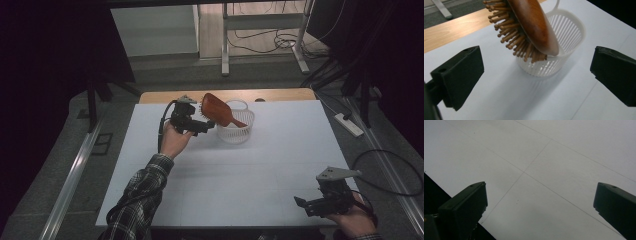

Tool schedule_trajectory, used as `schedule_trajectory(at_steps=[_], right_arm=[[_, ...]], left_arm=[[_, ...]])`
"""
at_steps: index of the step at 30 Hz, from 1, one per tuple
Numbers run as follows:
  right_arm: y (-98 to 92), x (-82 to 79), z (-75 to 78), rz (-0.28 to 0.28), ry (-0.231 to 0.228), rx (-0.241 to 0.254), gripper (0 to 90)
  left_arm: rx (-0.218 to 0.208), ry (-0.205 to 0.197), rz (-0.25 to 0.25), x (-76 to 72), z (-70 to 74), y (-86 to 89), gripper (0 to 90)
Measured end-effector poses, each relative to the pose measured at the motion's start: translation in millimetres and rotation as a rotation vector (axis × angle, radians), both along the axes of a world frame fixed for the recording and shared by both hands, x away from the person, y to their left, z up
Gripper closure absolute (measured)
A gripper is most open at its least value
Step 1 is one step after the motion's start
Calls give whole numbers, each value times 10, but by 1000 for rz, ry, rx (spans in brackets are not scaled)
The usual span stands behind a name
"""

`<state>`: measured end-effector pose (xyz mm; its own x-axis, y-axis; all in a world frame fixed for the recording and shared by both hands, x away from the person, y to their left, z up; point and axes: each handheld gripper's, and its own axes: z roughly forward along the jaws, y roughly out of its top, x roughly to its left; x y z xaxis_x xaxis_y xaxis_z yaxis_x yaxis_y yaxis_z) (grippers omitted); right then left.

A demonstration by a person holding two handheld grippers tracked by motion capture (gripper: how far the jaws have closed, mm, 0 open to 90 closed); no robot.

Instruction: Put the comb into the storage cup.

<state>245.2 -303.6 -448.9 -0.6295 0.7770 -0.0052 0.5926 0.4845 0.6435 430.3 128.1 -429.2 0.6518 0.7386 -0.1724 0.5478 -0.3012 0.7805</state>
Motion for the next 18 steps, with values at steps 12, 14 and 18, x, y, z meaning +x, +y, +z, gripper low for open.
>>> schedule_trajectory(at_steps=[12,14,18], right_arm=[[1,-4,2,0,-5,0,0],[0,-4,3,-1,-3,1,0],[-1,-4,3,-2,-4,1,0]], left_arm=[[-2,-22,-46,-125,-1,22,0],[7,-26,-53,-153,-2,20,0],[-1,-27,-58,-204,-9,45,0]])
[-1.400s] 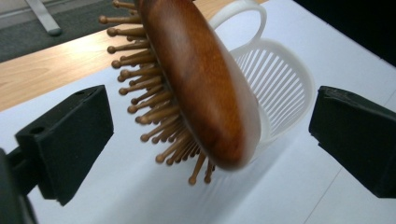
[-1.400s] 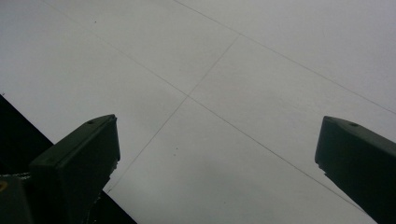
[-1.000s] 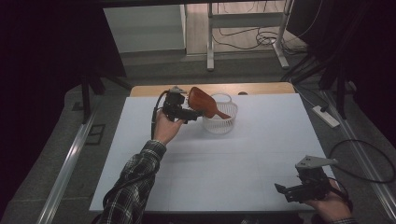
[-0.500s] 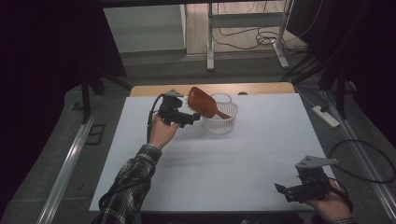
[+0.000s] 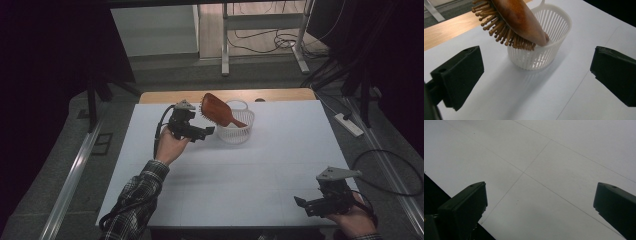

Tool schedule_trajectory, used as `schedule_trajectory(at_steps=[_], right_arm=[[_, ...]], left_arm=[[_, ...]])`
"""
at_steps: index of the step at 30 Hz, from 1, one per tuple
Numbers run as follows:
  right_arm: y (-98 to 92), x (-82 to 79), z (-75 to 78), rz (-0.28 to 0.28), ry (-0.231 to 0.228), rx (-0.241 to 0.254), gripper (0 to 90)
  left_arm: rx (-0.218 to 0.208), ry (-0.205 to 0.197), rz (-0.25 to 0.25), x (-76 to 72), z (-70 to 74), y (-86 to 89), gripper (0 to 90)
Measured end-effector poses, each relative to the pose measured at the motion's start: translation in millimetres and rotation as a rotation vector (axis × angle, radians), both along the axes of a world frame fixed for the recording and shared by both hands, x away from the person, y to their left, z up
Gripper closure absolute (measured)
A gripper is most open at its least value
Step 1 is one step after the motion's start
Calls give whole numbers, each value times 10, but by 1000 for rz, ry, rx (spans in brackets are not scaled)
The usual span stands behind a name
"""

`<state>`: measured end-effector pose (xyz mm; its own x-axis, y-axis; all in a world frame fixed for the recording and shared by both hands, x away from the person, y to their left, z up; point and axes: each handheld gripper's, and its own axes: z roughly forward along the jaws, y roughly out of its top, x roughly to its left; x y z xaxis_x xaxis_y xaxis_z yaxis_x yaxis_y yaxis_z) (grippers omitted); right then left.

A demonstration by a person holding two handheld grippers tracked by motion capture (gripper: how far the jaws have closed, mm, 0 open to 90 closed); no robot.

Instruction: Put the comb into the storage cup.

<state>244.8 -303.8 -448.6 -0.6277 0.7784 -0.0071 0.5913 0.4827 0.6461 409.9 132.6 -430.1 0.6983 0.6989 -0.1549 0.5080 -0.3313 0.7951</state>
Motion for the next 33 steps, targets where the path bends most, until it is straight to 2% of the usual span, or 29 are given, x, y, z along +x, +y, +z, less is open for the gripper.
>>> schedule_trajectory(at_steps=[13,26,33], right_arm=[[-3,0,1,-3,0,4,0],[-1,-1,2,-4,-1,3,0],[0,-1,1,0,-1,1,0]], left_arm=[[-40,-1,16,-138,-50,145,0],[-39,2,23,-242,-121,197,0],[-35,33,10,-281,-198,218,2]])
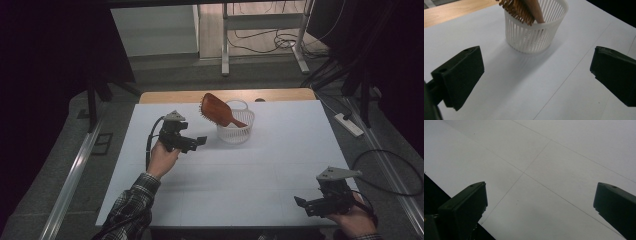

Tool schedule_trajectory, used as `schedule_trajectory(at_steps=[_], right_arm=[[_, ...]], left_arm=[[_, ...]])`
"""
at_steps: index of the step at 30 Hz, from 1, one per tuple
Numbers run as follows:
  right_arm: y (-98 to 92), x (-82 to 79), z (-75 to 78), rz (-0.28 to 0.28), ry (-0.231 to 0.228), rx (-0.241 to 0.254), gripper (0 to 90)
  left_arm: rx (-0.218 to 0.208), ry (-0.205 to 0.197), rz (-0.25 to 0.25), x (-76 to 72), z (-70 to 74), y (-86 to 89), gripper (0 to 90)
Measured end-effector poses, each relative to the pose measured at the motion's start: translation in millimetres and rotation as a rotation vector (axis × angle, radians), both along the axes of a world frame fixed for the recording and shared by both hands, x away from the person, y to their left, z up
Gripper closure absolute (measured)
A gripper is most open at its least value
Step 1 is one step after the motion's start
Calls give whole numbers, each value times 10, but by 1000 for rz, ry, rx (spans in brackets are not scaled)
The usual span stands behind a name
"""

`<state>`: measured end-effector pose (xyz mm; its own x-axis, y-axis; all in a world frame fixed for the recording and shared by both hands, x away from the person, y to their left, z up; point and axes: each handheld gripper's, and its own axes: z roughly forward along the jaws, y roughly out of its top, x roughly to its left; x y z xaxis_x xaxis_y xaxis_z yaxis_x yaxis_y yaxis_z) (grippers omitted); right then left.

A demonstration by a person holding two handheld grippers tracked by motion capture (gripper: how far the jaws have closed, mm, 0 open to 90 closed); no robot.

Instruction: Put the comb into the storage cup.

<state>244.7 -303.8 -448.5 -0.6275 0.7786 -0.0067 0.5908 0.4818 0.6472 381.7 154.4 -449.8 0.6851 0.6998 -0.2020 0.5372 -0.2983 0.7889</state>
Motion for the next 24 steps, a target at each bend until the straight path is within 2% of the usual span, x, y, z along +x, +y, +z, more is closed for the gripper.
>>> schedule_trajectory(at_steps=[7,14,20,24], right_arm=[[0,1,-1,2,2,0,0],[-1,1,-1,4,3,3,0],[-2,2,1,1,3,6,0],[-1,1,2,1,1,6,0]], left_arm=[[23,-1,-8,-53,-14,-8,7],[17,-2,-17,-127,-9,28,12],[-7,0,-26,-177,-23,82,17],[3,-3,-22,-214,-25,111,14]])
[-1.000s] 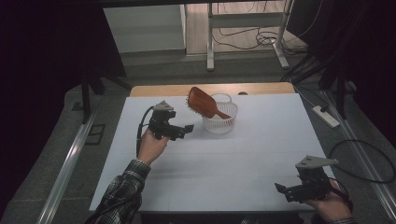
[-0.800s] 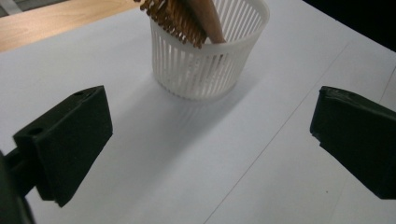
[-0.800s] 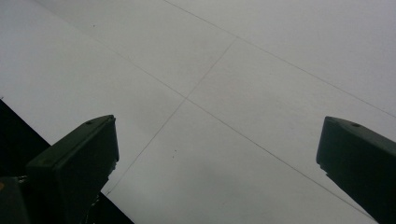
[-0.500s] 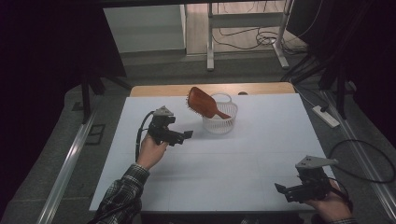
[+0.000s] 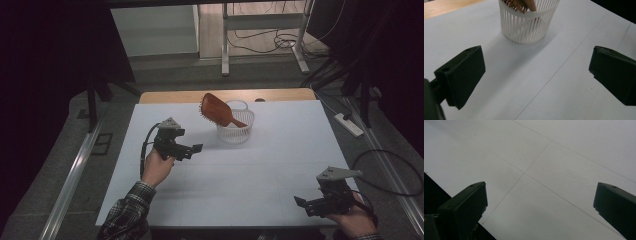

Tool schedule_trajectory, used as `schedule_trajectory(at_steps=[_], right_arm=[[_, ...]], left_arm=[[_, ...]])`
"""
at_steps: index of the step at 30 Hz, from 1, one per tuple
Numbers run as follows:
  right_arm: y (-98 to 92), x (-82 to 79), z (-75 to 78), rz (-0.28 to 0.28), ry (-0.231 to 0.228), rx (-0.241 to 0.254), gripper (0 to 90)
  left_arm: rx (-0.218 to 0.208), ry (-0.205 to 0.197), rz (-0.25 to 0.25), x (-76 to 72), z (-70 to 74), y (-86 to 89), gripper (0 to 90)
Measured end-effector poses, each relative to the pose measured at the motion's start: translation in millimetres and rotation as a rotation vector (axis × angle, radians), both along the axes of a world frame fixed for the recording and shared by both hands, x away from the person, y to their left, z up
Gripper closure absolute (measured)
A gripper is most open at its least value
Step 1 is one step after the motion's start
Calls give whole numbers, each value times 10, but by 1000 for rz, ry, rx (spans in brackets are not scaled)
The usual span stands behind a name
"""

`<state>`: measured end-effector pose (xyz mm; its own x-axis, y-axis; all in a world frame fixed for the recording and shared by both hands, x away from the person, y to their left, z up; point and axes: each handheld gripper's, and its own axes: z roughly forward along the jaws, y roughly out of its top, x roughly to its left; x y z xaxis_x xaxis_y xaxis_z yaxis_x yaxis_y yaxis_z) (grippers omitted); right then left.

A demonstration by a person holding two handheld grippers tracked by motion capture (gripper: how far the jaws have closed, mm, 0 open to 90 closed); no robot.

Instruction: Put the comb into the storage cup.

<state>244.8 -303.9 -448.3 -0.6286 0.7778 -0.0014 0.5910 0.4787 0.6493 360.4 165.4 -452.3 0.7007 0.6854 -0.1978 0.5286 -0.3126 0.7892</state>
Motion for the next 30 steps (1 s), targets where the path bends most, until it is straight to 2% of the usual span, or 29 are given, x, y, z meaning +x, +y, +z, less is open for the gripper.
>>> schedule_trajectory(at_steps=[3,6,15,30], right_arm=[[0,-1,1,0,-1,1,0],[-2,-4,3,-1,-2,3,0],[0,-9,6,0,-8,2,0],[1,-18,8,1,-19,4,0]], left_arm=[[5,1,3,-27,1,7,8],[29,6,5,-67,-4,-1,2],[2,12,9,-171,18,33,0],[17,13,28,-340,14,132,0]])
